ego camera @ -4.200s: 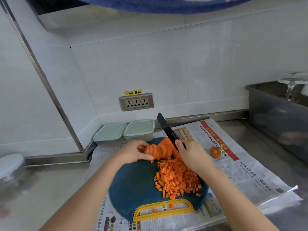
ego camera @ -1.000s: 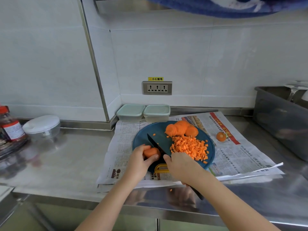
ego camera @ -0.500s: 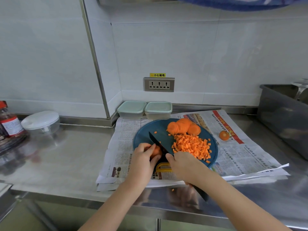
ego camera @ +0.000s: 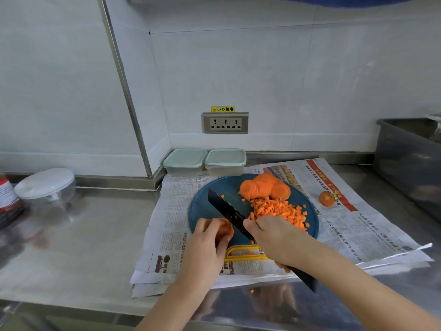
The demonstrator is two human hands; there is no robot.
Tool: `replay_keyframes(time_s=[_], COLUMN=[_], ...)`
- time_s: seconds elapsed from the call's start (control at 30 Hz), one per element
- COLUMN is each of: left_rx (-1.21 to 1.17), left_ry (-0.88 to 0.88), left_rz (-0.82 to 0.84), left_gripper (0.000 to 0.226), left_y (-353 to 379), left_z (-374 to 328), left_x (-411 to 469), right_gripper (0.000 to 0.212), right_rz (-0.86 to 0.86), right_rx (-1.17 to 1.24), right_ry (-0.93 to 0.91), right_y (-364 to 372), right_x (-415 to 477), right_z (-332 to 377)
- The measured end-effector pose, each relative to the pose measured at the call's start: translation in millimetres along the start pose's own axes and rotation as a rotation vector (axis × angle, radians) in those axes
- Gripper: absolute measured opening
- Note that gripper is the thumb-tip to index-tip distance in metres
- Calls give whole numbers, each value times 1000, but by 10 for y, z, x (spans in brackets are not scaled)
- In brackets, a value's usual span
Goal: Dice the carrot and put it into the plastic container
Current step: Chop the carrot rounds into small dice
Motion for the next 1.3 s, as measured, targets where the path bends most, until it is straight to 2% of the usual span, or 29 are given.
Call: replay_keyframes(time_s=[0.27, 0.47, 0.73, 0.87, 0.97, 1.07, 1.17, 1.3], left_rx=[-26, -57, -93, -91, -123, -186, -206, -176], left_ry=[3, 24, -8, -20, -38, -93, -98, -116], left_rz=[10, 2, 2, 15, -1, -23, -40, -35], left_gripper=[24, 18, 14, 16, 21, 24, 20, 13], left_y=[11, 10, 10, 17, 29, 46, 24, -23], left_z=[31, 31, 22, 37, 72, 126, 99, 57], left_x=[18, 9, 23, 16, 6, -21, -37, -38], right_gripper=[48, 44, 51, 41, 40, 50, 56, 54], right_rz=[30, 49, 113, 87, 56, 78, 124, 113], right_rx=[93, -108, -147, -221, -164, -44, 62, 89], right_ry=[2, -74, -16, -52, -21, -24, 5, -5], right_y=[-41, 10, 76, 230, 270, 199, 95, -47], right_x=[25, -2, 203, 307, 350, 309, 244, 146], right_z=[-41, 38, -6, 65, 11, -19, -16, 43])
Point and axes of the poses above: each hand's wrist, its own x-axis towards the middle knuckle, its own y-axis out of the palm, z = x × y, the point moved 3 cm from there along x, towards the middle knuckle, and after that the axes turned 8 degrees about -y, right-handed, at the moved point
